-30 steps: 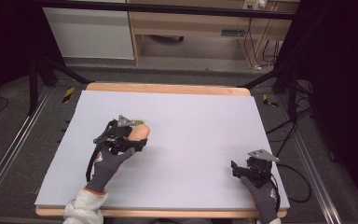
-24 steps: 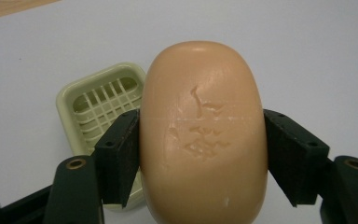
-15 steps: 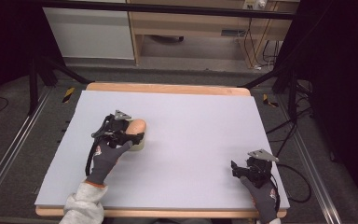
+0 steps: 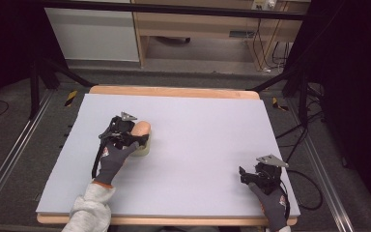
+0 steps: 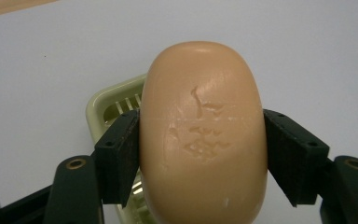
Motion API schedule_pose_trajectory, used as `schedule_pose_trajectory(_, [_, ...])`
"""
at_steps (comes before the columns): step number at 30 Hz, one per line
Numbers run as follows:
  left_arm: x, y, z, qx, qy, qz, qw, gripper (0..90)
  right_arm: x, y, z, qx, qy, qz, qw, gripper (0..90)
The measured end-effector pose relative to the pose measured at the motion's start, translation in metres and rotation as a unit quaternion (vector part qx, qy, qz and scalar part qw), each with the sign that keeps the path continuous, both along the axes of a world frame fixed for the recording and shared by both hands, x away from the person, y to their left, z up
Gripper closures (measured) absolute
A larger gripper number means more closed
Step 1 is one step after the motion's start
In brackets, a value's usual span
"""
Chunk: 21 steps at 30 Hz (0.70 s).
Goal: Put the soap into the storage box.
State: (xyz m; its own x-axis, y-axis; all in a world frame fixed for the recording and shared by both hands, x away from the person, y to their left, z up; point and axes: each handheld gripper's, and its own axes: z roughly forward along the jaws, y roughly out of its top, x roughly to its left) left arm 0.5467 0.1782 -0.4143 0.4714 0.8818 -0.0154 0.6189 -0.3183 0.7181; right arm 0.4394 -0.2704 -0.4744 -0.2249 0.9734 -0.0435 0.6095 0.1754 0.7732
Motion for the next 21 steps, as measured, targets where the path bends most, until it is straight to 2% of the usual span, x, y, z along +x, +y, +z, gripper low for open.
schedule_pose_trajectory(10, [0.005, 0.008, -0.006, -0.010, 0.000, 0.015, 0.9998, 31.9, 0.000, 0.001, 0.000, 0.000, -0.001, 0.006, 1.0000, 10.0])
schedule_pose_trajectory(21, [0.009, 0.011, -0.014, -0.006, 0.007, 0.016, 0.9998, 31.8, 0.001, 0.001, 0.000, 0.000, 0.001, 0.003, 1.0000, 10.0])
